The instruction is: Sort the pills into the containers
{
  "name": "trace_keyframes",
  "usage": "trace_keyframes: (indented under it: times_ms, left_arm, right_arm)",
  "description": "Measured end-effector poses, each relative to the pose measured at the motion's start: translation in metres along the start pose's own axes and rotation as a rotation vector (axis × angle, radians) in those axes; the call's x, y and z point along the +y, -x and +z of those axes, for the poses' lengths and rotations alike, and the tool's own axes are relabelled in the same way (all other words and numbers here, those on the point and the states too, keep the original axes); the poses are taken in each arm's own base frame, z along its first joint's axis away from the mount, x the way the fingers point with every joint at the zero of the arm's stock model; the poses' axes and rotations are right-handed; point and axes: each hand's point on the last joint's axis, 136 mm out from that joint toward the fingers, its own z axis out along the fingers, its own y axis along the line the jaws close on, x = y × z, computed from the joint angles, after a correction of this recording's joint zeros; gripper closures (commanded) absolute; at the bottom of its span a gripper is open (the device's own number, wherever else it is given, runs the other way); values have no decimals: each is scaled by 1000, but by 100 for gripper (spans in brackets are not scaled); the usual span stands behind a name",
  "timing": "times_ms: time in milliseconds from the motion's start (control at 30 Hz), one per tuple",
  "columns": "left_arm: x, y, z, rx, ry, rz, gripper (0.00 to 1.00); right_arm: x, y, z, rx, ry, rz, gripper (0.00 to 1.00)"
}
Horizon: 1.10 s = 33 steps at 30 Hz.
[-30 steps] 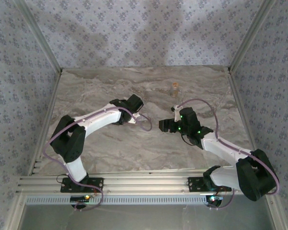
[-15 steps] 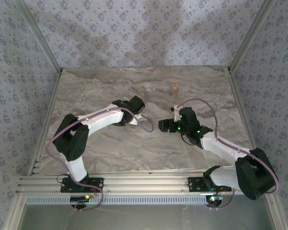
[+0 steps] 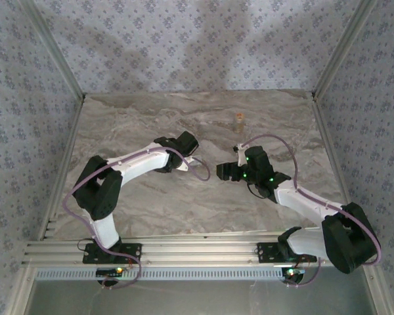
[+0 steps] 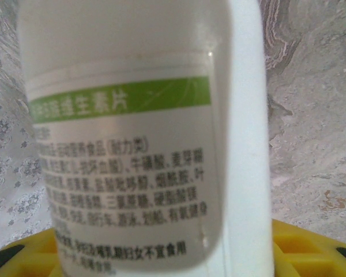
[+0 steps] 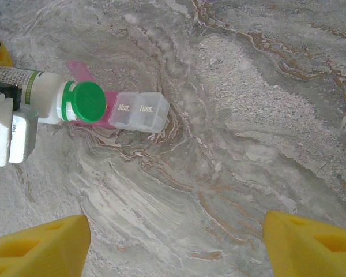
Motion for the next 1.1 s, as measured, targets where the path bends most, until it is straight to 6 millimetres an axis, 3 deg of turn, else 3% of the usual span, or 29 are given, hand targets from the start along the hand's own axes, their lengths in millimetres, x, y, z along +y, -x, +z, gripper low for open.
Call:
trace_keyframes:
  times_ms: [767, 1100]
  left_arm:
    - [-4, -14, 8, 29, -18, -6, 100]
    - [6, -11, 2, 12, -1, -32, 100]
  right_arm:
    - [1, -4, 2, 20, 9, 3, 20]
    - [1, -3, 4, 26, 8, 5, 20]
